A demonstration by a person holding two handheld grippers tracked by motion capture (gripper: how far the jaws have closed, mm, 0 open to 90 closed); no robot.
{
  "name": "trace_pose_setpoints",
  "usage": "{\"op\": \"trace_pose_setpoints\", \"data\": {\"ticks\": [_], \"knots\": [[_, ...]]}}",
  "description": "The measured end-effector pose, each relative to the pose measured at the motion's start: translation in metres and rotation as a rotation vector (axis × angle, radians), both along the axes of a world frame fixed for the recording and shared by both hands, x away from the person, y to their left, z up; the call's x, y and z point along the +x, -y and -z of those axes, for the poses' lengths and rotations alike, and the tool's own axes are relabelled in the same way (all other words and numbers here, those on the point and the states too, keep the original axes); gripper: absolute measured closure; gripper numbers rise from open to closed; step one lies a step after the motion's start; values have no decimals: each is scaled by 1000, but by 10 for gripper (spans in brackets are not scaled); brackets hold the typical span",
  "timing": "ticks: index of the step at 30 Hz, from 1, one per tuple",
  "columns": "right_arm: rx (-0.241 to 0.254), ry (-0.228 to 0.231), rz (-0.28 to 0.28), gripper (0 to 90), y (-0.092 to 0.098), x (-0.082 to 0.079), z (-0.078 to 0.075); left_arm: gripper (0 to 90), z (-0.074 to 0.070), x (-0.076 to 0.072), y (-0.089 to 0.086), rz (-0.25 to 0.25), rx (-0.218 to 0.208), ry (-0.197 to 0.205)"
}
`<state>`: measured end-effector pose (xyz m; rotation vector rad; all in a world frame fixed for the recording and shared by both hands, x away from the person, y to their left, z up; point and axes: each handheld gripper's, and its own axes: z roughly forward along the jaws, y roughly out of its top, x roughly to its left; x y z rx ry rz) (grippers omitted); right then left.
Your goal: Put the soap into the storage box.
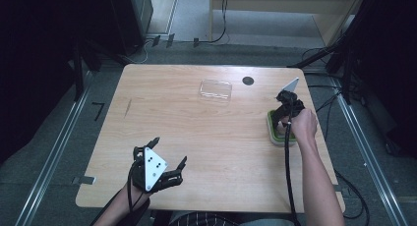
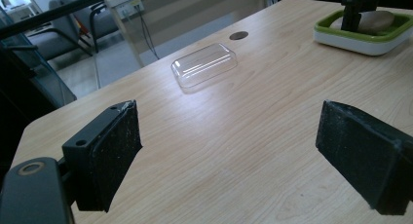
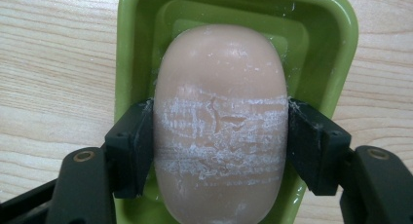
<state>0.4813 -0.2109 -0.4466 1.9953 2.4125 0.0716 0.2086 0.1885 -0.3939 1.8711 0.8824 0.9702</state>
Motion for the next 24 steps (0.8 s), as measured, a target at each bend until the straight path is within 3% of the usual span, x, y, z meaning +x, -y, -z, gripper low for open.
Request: {"op": "trace_pose_setpoints", "data": {"ticks": [20,23,24], "knots": [[-10,-10,-9,316,-3,1,0,98,0,0,-1,-2,0,2],[-13,1,-13,293,-3,0,-3,98,0,0,0,1,1,3],[-15,7,-13,248,-3,-2,-6,98,0,0,0,4,5,5]]}}
